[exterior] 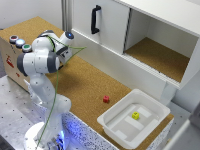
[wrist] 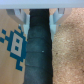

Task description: Grasp the drawer handle, then open it

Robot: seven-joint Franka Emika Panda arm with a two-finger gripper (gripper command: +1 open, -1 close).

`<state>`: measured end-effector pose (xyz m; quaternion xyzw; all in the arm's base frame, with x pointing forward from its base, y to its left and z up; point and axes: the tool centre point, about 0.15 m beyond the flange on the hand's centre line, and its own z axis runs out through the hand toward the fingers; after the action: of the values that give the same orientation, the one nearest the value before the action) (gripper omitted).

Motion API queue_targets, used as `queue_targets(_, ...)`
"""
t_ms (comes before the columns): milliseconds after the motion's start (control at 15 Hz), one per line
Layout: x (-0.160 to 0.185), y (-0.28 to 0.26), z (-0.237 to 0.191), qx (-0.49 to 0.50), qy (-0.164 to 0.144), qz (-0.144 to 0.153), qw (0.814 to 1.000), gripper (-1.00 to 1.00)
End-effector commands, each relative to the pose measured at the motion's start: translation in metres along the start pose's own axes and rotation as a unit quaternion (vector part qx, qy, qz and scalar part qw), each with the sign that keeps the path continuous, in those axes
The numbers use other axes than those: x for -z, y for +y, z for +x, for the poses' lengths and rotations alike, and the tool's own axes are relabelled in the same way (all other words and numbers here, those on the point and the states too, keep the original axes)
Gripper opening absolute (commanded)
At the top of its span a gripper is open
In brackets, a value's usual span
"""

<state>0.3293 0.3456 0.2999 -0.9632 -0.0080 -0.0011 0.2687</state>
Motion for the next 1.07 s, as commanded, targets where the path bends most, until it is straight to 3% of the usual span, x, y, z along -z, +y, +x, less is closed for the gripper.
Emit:
queue_targets(0,-0.006,0.070,-0.006,-0.011,-0.001,0.024,1.000,-1.00)
queue_targets(1000,0.043,0.171,0.014,-0.048,0.005,-0.017,0.999,-1.00)
